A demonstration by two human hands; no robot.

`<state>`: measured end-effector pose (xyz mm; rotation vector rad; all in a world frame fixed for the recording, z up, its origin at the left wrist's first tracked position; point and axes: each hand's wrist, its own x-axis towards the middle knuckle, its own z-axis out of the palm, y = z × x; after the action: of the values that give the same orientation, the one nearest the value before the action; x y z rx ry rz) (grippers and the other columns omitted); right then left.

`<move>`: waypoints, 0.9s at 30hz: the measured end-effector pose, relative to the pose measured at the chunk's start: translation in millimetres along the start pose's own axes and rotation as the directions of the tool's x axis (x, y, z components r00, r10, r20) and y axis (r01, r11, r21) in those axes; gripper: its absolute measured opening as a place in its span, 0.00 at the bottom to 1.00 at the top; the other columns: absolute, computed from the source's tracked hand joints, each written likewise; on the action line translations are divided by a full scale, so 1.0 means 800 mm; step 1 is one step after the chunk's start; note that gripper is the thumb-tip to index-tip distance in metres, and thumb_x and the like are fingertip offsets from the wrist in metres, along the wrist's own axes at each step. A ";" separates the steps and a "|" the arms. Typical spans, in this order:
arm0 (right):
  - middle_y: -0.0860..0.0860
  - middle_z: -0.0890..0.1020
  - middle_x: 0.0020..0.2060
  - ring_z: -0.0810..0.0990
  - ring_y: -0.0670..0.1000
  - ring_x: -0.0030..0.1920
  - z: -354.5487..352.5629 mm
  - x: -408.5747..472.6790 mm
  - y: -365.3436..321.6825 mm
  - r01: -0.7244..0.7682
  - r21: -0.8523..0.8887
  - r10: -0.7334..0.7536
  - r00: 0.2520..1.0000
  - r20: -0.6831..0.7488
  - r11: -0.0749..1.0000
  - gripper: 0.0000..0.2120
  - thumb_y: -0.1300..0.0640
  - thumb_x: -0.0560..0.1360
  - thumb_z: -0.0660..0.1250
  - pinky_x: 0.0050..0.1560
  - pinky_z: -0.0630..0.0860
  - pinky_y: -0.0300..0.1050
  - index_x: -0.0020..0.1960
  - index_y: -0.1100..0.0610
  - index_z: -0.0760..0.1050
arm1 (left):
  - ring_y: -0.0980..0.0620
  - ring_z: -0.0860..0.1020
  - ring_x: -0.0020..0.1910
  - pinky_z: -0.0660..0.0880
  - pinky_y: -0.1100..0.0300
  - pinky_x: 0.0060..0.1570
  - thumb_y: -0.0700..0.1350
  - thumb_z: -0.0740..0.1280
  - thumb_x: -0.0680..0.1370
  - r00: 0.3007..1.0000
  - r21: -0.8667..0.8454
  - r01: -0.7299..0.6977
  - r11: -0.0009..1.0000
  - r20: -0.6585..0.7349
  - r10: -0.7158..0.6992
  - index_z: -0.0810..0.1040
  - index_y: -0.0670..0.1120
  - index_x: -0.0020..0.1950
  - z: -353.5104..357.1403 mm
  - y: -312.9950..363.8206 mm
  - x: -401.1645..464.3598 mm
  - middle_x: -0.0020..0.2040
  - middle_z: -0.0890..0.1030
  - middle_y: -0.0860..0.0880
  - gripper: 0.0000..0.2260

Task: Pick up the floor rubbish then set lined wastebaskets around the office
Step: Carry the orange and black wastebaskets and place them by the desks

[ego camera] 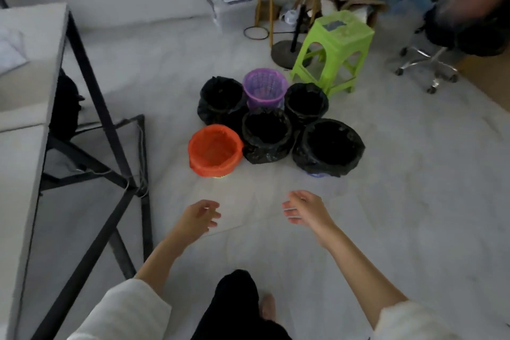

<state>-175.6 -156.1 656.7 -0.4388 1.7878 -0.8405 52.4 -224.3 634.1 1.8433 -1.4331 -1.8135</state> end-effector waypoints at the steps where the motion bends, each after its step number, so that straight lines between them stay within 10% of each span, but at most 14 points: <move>1: 0.57 0.81 0.44 0.78 0.52 0.36 0.001 0.031 -0.011 -0.021 -0.019 0.021 0.999 0.031 1.000 0.07 0.58 0.80 0.60 0.38 0.75 0.41 0.55 0.60 0.72 | 0.53 0.76 0.34 0.68 0.64 0.33 0.39 0.56 0.81 1.000 0.001 0.013 1.000 -0.021 -0.013 0.73 0.44 0.50 -0.001 0.005 0.024 0.41 0.77 0.48 0.07; 20: 0.56 0.79 0.40 0.77 0.51 0.38 0.122 0.644 -0.016 -0.357 -0.125 0.364 0.930 0.046 0.926 0.15 0.58 0.81 0.58 0.43 0.77 0.44 0.63 0.64 0.70 | 0.49 0.74 0.43 0.73 0.57 0.47 0.38 0.56 0.81 0.851 -0.370 0.431 0.823 -0.137 -0.507 0.73 0.42 0.57 -0.008 -0.038 0.586 0.46 0.76 0.45 0.09; 23: 0.64 0.78 0.58 0.76 0.56 0.48 0.136 0.720 0.026 -0.488 0.015 0.487 0.873 0.010 0.873 0.13 0.58 0.81 0.58 0.48 0.77 0.48 0.60 0.65 0.70 | 0.38 0.75 0.62 0.73 0.50 0.62 0.46 0.60 0.79 0.768 -0.226 0.511 0.829 -0.314 -0.558 0.66 0.40 0.70 0.007 -0.096 0.658 0.66 0.74 0.39 0.21; 27: 0.64 0.73 0.63 0.78 0.57 0.53 0.143 0.807 0.079 -0.576 0.299 0.608 0.794 -0.015 0.760 0.22 0.52 0.78 0.63 0.48 0.77 0.49 0.65 0.65 0.66 | 0.36 0.74 0.63 0.74 0.43 0.60 0.54 0.63 0.75 0.688 -0.336 0.560 0.758 -0.321 -0.651 0.64 0.40 0.70 0.027 -0.158 0.725 0.66 0.73 0.37 0.28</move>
<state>-302.5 -569.7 160.0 0.3695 1.7197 -0.6466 -27.4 -561.9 151.9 2.5803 -0.4564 -1.5398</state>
